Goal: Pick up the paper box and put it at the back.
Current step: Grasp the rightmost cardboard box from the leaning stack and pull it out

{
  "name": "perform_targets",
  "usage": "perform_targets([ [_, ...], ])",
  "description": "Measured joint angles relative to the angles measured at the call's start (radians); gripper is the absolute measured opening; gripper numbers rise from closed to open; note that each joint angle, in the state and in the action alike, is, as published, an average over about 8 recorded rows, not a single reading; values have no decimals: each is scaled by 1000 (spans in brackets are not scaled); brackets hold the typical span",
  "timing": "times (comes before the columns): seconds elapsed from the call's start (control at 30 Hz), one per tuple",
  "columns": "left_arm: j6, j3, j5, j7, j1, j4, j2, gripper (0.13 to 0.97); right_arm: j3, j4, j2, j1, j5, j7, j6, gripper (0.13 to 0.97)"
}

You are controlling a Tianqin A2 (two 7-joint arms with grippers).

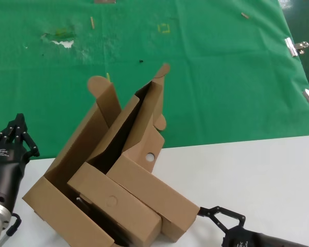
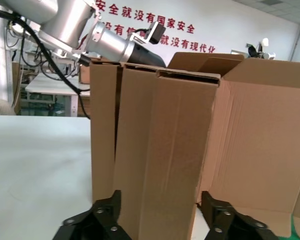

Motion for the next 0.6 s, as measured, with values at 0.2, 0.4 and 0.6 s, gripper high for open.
perform_targets([
  [0.2,0,0,0,0,0,0,0,140,18,4,-8,2,-2,18,0,514],
  [0.4,0,0,0,0,0,0,0,140,30,-7,-13,14,-5,28,-11,406],
  [0.6,0,0,0,0,0,0,0,140,36,-29,-14,34,-10,37,-23,328],
])
